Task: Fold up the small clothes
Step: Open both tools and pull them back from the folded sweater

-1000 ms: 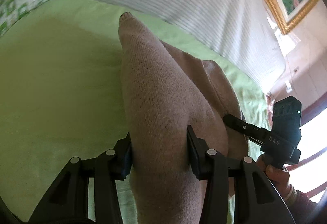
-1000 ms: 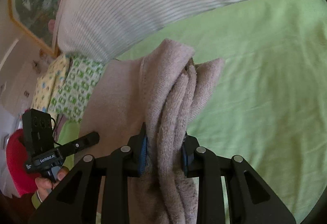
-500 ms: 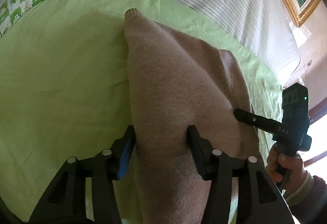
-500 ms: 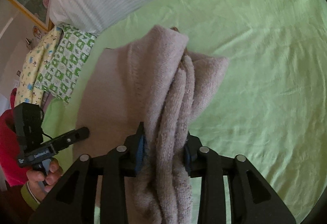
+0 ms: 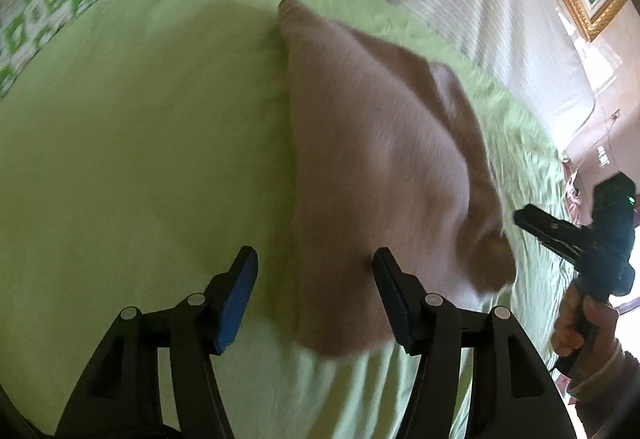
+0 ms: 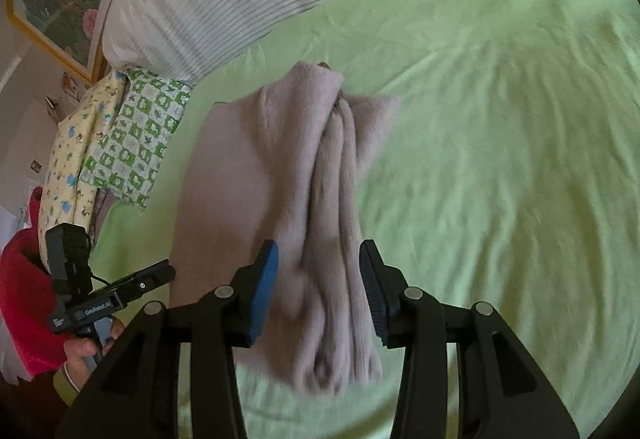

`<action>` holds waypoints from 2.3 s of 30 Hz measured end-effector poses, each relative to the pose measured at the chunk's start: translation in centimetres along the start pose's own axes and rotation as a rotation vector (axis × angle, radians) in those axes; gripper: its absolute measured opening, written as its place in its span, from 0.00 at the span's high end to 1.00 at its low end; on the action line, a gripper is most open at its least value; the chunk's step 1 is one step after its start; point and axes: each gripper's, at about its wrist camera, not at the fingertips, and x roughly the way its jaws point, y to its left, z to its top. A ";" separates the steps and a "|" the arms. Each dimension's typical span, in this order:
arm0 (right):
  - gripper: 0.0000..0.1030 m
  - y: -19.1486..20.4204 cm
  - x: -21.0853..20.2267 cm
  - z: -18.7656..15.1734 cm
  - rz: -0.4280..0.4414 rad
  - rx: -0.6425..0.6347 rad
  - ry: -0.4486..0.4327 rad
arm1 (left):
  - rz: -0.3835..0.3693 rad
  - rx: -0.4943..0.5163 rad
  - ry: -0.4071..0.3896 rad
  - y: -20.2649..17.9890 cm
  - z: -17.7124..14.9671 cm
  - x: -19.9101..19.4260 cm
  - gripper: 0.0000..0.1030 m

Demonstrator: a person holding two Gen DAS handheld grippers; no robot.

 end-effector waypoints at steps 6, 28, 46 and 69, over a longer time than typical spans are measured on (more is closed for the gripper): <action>0.58 0.8 -1.6 -3.7 -0.013 -0.006 -0.007 | 0.009 0.018 0.029 0.4 -4.2 -0.9 0.41; 0.95 1.4 -2.2 -4.6 -0.076 -0.087 0.020 | 0.149 0.158 -0.015 -2.8 -5.2 1.6 0.90; 0.84 3.5 -3.1 -1.9 -0.102 -0.099 -0.048 | 0.006 0.116 -0.055 -3.1 -3.9 -4.1 0.79; 0.56 -0.2 -0.2 0.4 -0.206 0.070 -0.062 | 0.024 0.139 0.015 -6.1 -3.1 1.0 0.47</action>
